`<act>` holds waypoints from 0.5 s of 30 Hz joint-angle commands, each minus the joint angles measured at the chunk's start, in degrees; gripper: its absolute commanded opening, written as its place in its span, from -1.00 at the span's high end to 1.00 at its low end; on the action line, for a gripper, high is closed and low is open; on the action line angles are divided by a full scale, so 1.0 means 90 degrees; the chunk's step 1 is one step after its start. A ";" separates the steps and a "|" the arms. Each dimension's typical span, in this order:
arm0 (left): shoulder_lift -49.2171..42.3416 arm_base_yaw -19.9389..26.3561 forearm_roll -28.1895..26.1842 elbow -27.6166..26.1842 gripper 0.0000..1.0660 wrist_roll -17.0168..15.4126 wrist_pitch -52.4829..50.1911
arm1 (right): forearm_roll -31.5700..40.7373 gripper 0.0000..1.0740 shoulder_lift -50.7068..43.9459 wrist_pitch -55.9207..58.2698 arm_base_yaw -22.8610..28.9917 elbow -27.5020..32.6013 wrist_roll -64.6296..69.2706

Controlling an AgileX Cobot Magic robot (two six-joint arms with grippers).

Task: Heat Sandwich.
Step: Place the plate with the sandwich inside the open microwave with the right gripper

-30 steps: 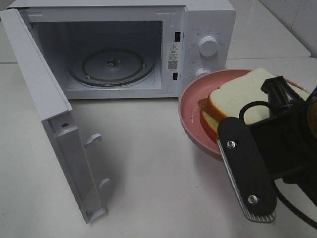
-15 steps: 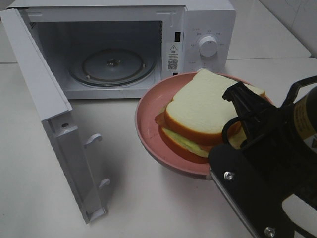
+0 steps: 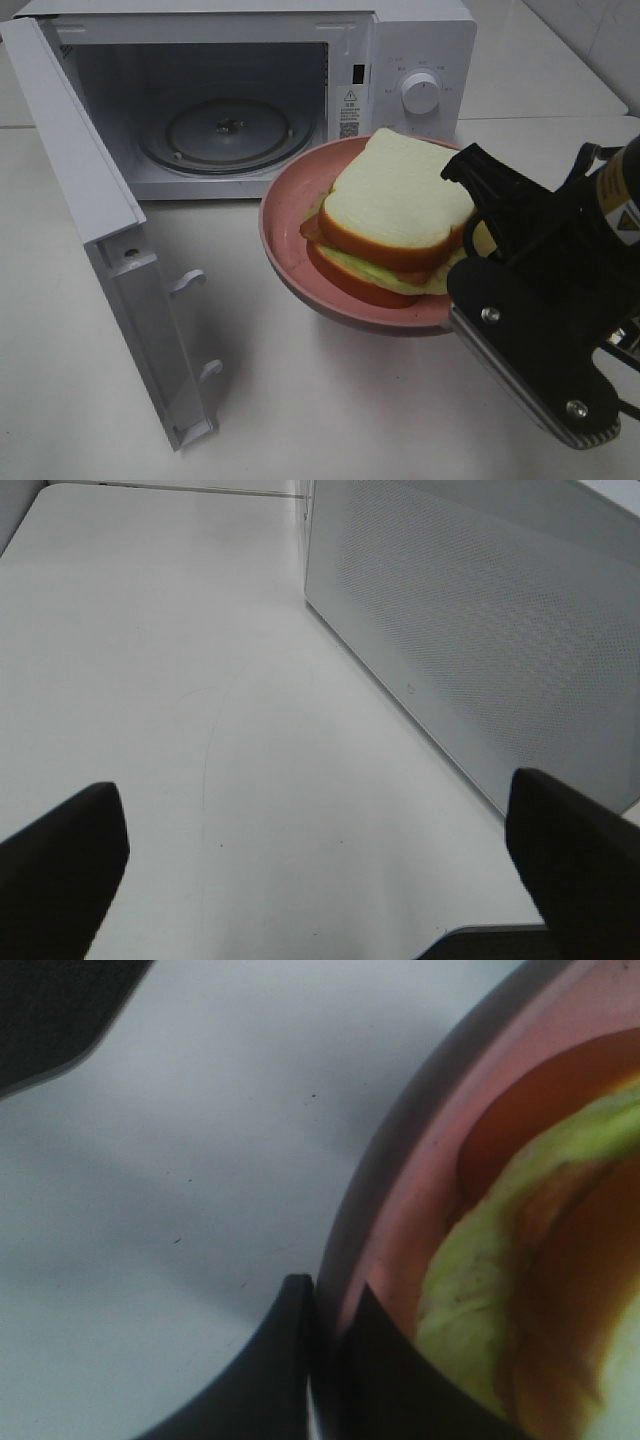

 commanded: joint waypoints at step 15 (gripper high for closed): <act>-0.0108 0.0032 -0.0032 0.0013 -0.82 0.0013 -0.0083 | 0.0649 1.00 0.0458 -0.0847 -0.1025 -0.0006 -0.1611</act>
